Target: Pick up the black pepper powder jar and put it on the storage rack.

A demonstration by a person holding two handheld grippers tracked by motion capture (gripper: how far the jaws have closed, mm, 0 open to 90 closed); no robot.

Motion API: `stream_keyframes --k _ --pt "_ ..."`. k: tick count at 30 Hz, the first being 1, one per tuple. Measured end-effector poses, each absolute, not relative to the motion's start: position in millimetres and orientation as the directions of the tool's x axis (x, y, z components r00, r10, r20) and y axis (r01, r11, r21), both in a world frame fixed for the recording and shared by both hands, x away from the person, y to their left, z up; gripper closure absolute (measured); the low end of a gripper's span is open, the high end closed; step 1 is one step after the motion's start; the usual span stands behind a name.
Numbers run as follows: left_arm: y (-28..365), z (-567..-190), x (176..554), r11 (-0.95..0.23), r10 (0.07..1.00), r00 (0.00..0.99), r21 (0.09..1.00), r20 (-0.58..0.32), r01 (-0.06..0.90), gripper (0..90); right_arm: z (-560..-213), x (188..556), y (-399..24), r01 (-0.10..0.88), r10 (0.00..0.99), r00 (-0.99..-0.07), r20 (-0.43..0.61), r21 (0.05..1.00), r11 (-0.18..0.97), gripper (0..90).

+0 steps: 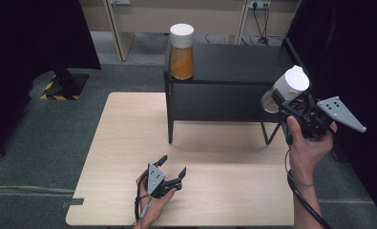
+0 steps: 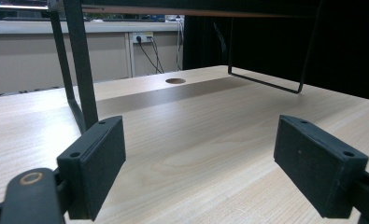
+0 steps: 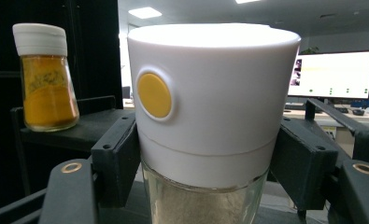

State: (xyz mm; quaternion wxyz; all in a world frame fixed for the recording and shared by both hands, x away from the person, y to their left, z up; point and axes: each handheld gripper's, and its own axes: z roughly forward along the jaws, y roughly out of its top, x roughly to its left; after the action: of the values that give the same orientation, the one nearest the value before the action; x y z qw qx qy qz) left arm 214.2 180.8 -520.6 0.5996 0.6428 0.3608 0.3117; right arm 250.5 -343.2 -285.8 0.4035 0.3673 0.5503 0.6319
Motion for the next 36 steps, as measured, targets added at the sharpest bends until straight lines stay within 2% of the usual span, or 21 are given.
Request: stream_keyframes --k 19,36 --pt "180.6 -520.9 214.0 -0.021 0.838 0.545 0.996 -0.031 0.088 16.1 -254.0 260.9 -340.6 -0.137 0.920 -0.391 0.013 0.988 -0.073 30.7" --pt "180.8 -521.0 214.0 -0.018 0.838 0.545 0.996 -0.034 0.090 16.1 -228.9 289.2 -336.6 -0.111 0.933 -0.358 0.042 0.990 -0.087 30.7"
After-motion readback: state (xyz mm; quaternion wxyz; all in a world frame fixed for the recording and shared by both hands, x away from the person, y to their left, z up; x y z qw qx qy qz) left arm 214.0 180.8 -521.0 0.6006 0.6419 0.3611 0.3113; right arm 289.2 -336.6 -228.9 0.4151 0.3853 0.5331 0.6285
